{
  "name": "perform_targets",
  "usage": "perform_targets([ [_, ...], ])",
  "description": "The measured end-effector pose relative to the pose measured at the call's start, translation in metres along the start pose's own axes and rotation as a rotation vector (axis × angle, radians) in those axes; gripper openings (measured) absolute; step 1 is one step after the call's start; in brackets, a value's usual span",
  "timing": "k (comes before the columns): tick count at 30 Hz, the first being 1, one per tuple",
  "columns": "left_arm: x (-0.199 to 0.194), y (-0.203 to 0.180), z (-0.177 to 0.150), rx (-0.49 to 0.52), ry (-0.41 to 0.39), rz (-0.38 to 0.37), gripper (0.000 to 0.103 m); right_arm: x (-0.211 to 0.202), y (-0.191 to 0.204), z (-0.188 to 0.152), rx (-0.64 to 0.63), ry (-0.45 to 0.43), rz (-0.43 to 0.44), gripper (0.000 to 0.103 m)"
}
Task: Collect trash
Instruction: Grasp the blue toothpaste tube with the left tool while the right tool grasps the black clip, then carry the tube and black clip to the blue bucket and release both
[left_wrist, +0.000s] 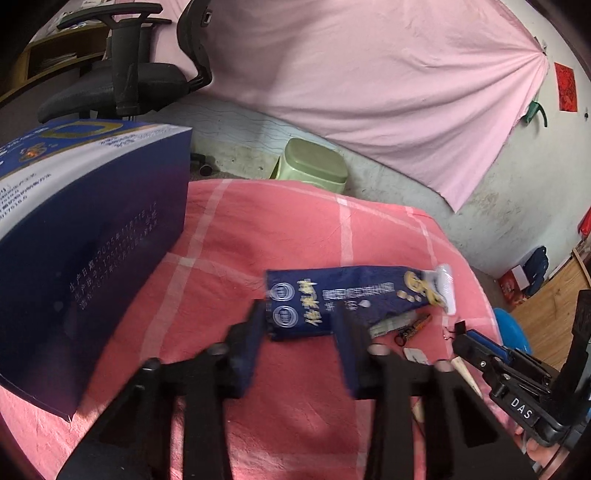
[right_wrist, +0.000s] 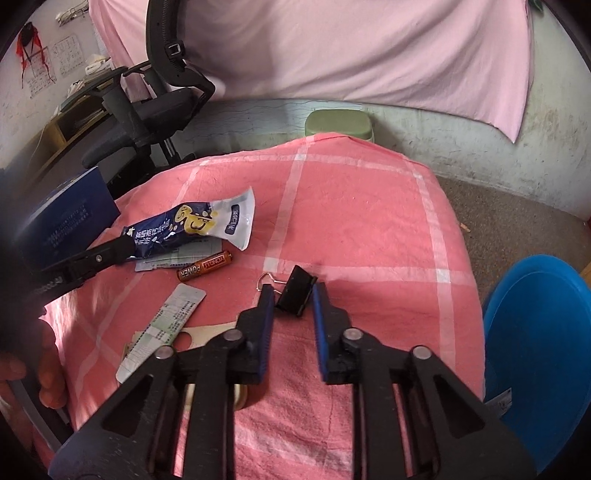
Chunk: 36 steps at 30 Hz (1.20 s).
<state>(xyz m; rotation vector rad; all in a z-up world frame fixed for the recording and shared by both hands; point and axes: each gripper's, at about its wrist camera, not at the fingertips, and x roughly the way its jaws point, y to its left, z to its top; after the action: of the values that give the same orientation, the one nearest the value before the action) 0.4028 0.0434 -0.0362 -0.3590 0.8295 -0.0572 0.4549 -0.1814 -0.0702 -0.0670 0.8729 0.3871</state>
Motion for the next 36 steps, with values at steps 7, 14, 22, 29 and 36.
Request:
perform_targets([
  [7, -0.002, 0.005, -0.004, -0.025, 0.001, -0.045, 0.0, -0.003, 0.002, -0.002, -0.006, -0.001, -0.002, 0.036],
  [14, -0.022, 0.006, -0.007, -0.013, -0.092, -0.098, 0.0, -0.014, -0.005, -0.004, 0.036, -0.052, 0.006, 0.034],
  [22, -0.052, -0.006, -0.015, 0.049, -0.224, -0.101, 0.0, -0.031, -0.005, -0.007, 0.046, -0.136, 0.015, 0.034],
  [29, -0.08, -0.038, -0.033, 0.208, -0.396, -0.049, 0.0, -0.06, 0.0, -0.014, 0.024, -0.292, 0.008, 0.034],
  [36, -0.093, -0.057, -0.051, 0.297, -0.527, -0.001, 0.0, -0.084, 0.001, -0.022, 0.011, -0.425, -0.004, 0.034],
])
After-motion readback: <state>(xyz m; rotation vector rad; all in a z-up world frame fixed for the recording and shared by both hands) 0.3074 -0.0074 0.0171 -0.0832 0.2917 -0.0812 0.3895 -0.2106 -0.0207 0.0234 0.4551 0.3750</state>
